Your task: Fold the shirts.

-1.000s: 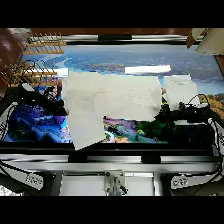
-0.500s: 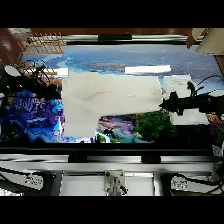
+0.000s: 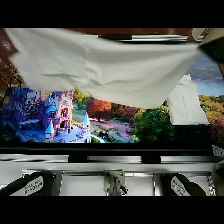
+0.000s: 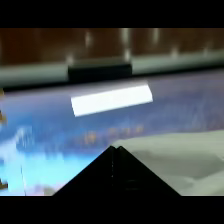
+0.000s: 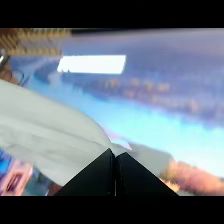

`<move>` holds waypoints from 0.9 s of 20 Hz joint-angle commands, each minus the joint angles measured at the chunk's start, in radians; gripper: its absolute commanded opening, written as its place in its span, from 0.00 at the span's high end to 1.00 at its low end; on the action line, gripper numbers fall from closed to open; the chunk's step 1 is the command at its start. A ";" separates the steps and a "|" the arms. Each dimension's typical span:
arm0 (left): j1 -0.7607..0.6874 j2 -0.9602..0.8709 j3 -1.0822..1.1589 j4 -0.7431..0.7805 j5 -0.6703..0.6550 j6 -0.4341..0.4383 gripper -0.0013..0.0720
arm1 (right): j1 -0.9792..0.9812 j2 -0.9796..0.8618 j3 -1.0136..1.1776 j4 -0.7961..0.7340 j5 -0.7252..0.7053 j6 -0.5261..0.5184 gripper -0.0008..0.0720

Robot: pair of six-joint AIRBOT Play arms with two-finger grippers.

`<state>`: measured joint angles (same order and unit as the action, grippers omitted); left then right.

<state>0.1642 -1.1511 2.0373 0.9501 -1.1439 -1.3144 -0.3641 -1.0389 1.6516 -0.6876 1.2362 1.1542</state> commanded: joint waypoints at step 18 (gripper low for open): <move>0.000 0.440 -0.038 0.338 -0.089 -0.126 0.95 | 0.000 0.276 0.211 -0.388 0.060 0.180 0.92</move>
<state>0.1642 -0.7055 2.0380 1.2438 -1.1347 -1.4345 -0.3641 -0.6895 1.8614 -1.0618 1.1820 1.3170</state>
